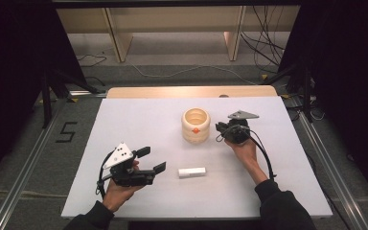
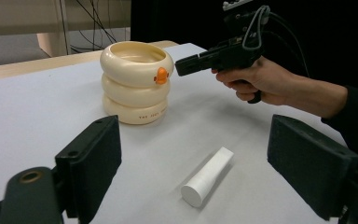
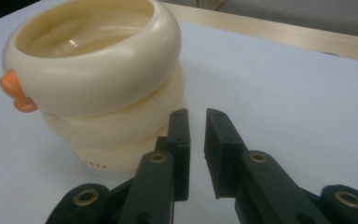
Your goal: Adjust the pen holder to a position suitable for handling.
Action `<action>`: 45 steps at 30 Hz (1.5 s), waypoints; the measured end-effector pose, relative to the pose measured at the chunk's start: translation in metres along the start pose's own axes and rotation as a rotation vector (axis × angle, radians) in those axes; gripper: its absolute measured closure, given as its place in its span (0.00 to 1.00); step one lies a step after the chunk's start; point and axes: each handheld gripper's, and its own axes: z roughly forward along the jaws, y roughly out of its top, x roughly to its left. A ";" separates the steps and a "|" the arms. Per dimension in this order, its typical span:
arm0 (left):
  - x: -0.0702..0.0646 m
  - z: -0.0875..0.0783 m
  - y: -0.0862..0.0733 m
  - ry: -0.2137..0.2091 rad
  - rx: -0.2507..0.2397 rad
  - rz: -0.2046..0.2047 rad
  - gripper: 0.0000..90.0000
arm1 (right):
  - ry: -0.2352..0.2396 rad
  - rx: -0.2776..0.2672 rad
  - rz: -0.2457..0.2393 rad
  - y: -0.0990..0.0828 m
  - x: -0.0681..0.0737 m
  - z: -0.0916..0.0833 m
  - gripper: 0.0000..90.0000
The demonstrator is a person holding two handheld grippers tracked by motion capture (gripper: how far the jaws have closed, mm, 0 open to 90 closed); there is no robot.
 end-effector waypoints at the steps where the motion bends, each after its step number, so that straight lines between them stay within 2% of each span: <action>1: 0.000 0.000 0.000 0.001 -0.003 -0.002 0.19 | 0.006 -0.008 0.006 0.001 -0.001 -0.002 0.86; 10: 0.000 0.000 0.000 0.000 -0.005 -0.009 0.19 | 0.051 -0.042 0.017 0.008 0.000 -0.017 0.73; 11: 0.000 0.000 0.000 0.000 -0.005 -0.009 0.19 | 0.061 -0.048 0.020 0.010 0.000 -0.020 0.67; 15: 0.000 0.000 0.000 0.000 -0.004 -0.009 0.19 | 0.076 -0.029 0.030 0.014 0.002 -0.025 0.56; 19: 0.000 0.000 0.000 0.000 -0.008 -0.010 0.19 | 0.078 -0.024 0.011 0.015 0.005 -0.029 0.48; 22: 0.001 0.000 0.000 0.000 -0.005 -0.012 0.19 | 0.107 -0.014 0.009 0.019 0.009 -0.035 0.41; 23: 0.000 0.001 0.000 0.000 -0.005 -0.012 0.19 | 0.107 -0.014 0.009 0.019 0.009 -0.035 0.41; 24: 0.000 0.001 0.000 -0.001 -0.005 -0.012 0.19 | 0.136 -0.020 0.012 0.021 0.011 -0.038 0.39; 28: 0.000 0.001 0.000 -0.001 -0.004 -0.013 0.19 | 0.175 -0.018 0.003 0.024 0.016 -0.042 0.36; 33: 0.001 0.001 0.000 0.000 -0.002 -0.011 0.19 | 0.196 -0.017 -0.014 0.028 0.022 -0.047 0.35; 35: 0.001 0.002 0.001 0.001 -0.002 -0.015 0.19 | 0.205 -0.018 -0.042 0.030 0.027 -0.050 0.34; 42: 0.002 0.005 0.000 0.003 0.009 -0.013 0.19 | 0.240 -0.010 -0.068 0.034 0.036 -0.058 0.33; 45: 0.002 0.006 0.000 0.006 0.005 -0.021 0.19 | 0.251 -0.005 -0.095 0.034 0.042 -0.059 0.32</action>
